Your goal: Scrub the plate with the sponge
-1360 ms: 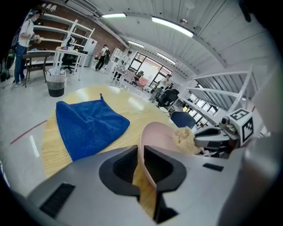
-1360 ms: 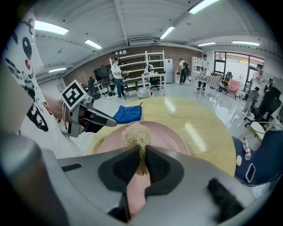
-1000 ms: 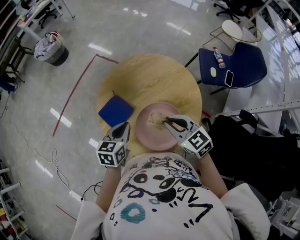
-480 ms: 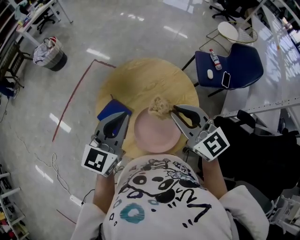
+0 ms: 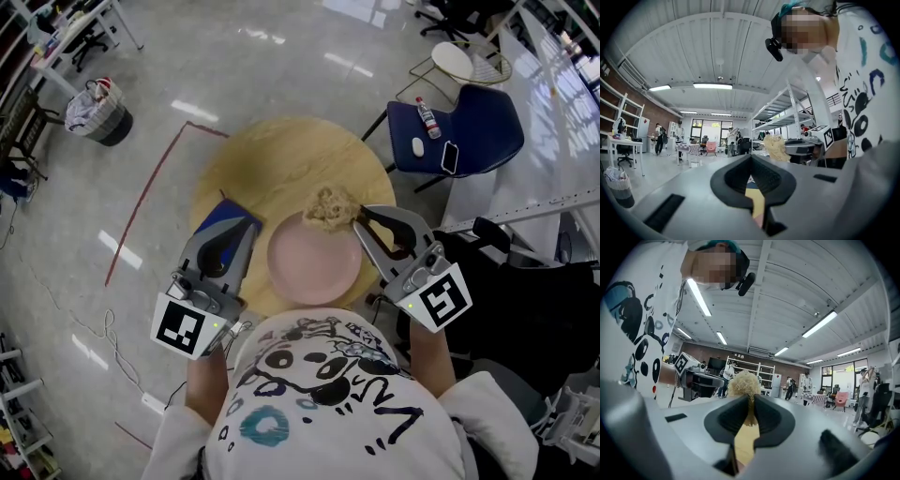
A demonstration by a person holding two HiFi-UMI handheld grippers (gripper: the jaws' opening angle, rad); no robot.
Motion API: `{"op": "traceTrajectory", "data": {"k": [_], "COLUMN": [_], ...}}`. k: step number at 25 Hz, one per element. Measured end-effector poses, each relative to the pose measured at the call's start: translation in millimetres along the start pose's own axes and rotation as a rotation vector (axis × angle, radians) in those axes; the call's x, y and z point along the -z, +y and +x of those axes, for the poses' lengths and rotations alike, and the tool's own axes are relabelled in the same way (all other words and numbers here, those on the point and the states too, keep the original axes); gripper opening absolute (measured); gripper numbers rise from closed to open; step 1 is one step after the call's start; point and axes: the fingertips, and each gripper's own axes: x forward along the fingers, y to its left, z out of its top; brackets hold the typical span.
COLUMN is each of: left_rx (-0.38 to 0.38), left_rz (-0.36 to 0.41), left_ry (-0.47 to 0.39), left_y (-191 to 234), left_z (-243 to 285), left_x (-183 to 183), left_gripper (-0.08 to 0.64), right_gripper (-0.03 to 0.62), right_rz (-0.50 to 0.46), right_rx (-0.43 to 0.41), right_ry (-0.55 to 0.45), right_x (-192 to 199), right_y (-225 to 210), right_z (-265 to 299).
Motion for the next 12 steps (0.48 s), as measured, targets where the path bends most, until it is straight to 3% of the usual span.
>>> {"op": "traceTrajectory", "data": {"k": [12], "left_rx": [0.005], "left_rz": [-0.029], "left_ry": [-0.031], "left_y": [-2.6], "left_z": [0.9], "left_x": [-0.8], "left_gripper": [0.015], "right_gripper": [0.052], "right_rz": [0.020], "right_rx": [0.009], "right_ry": [-0.014], "right_x": [-6.7], "right_y": [-2.6], "right_z": [-1.8]}}
